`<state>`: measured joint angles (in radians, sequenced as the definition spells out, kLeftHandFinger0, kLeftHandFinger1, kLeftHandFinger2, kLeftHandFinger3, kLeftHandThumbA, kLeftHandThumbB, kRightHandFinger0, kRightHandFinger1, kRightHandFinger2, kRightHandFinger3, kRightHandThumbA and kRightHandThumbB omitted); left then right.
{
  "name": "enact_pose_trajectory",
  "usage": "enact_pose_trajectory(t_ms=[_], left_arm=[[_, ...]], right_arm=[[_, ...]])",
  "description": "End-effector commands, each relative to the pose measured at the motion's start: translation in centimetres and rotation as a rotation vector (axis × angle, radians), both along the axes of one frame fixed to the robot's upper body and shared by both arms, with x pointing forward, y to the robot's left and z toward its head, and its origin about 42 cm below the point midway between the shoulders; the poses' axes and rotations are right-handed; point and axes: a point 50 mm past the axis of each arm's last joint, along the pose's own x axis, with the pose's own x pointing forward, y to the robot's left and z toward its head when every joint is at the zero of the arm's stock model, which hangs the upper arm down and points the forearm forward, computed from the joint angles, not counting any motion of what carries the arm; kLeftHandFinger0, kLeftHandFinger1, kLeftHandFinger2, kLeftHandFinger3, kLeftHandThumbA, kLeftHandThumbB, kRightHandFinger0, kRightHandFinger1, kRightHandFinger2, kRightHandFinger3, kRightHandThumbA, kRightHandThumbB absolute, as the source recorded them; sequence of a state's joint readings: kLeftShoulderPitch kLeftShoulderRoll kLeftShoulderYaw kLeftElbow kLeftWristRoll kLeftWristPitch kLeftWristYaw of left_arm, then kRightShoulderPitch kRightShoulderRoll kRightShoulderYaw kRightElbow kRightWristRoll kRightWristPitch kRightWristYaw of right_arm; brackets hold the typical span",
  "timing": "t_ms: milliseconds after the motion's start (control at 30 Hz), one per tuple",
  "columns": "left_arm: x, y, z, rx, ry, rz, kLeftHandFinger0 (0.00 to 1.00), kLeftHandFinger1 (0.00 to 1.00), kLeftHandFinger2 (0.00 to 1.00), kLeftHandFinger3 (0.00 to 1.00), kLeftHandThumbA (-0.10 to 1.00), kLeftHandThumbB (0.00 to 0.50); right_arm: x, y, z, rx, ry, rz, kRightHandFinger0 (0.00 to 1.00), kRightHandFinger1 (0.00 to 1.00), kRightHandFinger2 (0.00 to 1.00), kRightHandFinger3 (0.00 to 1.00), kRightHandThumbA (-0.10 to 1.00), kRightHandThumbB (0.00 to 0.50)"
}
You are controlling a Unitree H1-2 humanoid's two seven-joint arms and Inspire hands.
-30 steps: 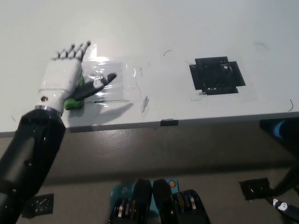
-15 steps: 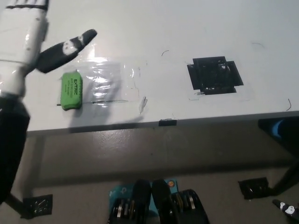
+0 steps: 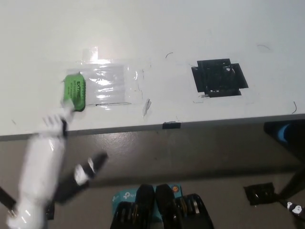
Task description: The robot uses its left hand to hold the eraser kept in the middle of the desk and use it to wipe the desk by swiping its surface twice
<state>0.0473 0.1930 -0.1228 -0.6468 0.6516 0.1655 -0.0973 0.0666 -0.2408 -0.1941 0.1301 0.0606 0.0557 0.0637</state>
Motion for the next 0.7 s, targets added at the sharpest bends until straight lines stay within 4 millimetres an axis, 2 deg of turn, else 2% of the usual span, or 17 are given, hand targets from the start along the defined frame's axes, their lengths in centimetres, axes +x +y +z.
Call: enact_pose_trajectory(t_ms=[0,67,100,133,200,233,267,300,333,367,400,433,467,533,600,633,667], left_arm=[[-1.3,-1.1,-3.3,-0.046,-0.010,-0.055,1.00,1.00,1.00,1.00,1.00,0.355],[-1.3,-1.1,-4.9,-0.065,0.016,-0.048,1.00,1.00,1.00,1.00,1.00,0.296],[-1.0,-0.9,-6.3,-0.083,0.036,-0.034,1.00,1.00,1.00,1.00,1.00,0.293],[-0.8,-0.7,-7.1,-0.104,0.058,-0.025,1.00,1.00,1.00,1.00,1.00,0.321],[-0.4,0.0,-8.9,-0.153,0.100,-0.005,1.00,1.00,1.00,1.00,1.00,0.306],[-0.3,0.4,-9.9,-0.172,0.117,0.008,1.00,1.00,1.00,1.00,1.00,0.268],[-0.1,0.5,-10.0,-0.172,0.115,0.008,1.00,1.00,1.00,1.00,1.00,0.264],[0.1,1.3,-12.2,-0.216,0.170,0.010,1.00,1.00,1.00,1.00,1.00,0.165],[0.5,2.0,-13.5,-0.224,0.188,0.010,1.00,1.00,1.00,1.00,1.00,0.079],[0.9,2.3,-14.0,-0.235,0.192,0.009,1.00,1.00,1.00,1.00,1.00,0.068],[1.6,3.4,-15.0,-0.334,0.245,0.017,1.00,1.00,1.00,1.00,1.00,0.096],[1.8,3.5,-14.9,-0.334,0.240,0.014,1.00,1.00,1.00,1.00,1.00,0.095],[2.1,4.0,-15.4,-0.358,0.264,0.047,1.00,1.00,1.00,1.00,1.00,0.174],[2.5,5.1,-16.4,-0.471,0.333,0.110,1.00,1.00,1.00,1.00,1.00,0.183],[2.6,5.2,-16.5,-0.476,0.334,0.111,1.00,1.00,1.00,1.00,1.00,0.180],[2.9,5.8,-16.8,-0.507,0.381,0.144,1.00,1.00,1.00,1.00,1.00,0.212],[2.9,5.8,-16.8,-0.507,0.381,0.144,1.00,1.00,1.00,1.00,1.00,0.212]], right_arm=[[0.8,-0.7,0.9,-0.030,-0.031,0.003,1.00,1.00,1.00,1.00,1.00,0.483],[0.9,-0.8,0.9,-0.026,-0.032,0.002,1.00,1.00,1.00,1.00,1.00,0.487],[1.1,-0.9,1.0,-0.027,-0.036,-0.001,1.00,1.00,1.00,1.00,1.00,0.489],[1.2,-0.9,1.0,-0.024,-0.039,0.000,1.00,1.00,1.00,1.00,1.00,0.483],[1.5,-0.8,1.0,-0.028,-0.045,0.003,1.00,1.00,1.00,1.00,1.00,0.487],[1.5,-0.8,0.9,-0.023,-0.045,0.000,1.00,1.00,1.00,1.00,1.00,0.495],[1.6,-0.7,0.8,-0.019,-0.045,-0.002,1.00,1.00,1.00,1.00,1.00,0.496],[1.5,-0.7,0.8,-0.014,-0.045,-0.003,1.00,1.00,1.00,1.00,1.00,0.500],[1.5,-0.7,0.7,-0.012,-0.045,-0.008,1.00,1.00,1.00,1.00,1.00,0.495],[1.6,-0.7,0.8,-0.012,-0.047,-0.013,1.00,1.00,1.00,1.00,1.00,0.497],[1.8,-0.7,0.7,-0.013,-0.049,-0.012,1.00,1.00,1.00,1.00,1.00,0.498],[1.9,-0.6,0.7,-0.011,-0.051,-0.013,1.00,1.00,1.00,1.00,1.00,0.499],[1.9,-0.6,0.7,-0.017,-0.054,-0.012,1.00,1.00,1.00,1.00,1.00,0.492],[1.6,-0.6,0.5,-0.024,-0.046,-0.010,1.00,1.00,1.00,1.00,1.00,0.489],[1.6,-0.6,0.5,-0.025,-0.046,-0.010,1.00,1.00,1.00,1.00,1.00,0.489],[1.6,-0.6,0.5,-0.013,-0.038,-0.010,1.00,1.00,1.00,1.00,1.00,0.497],[1.6,-0.6,0.5,-0.013,-0.038,-0.010,1.00,1.00,1.00,1.00,1.00,0.497]])
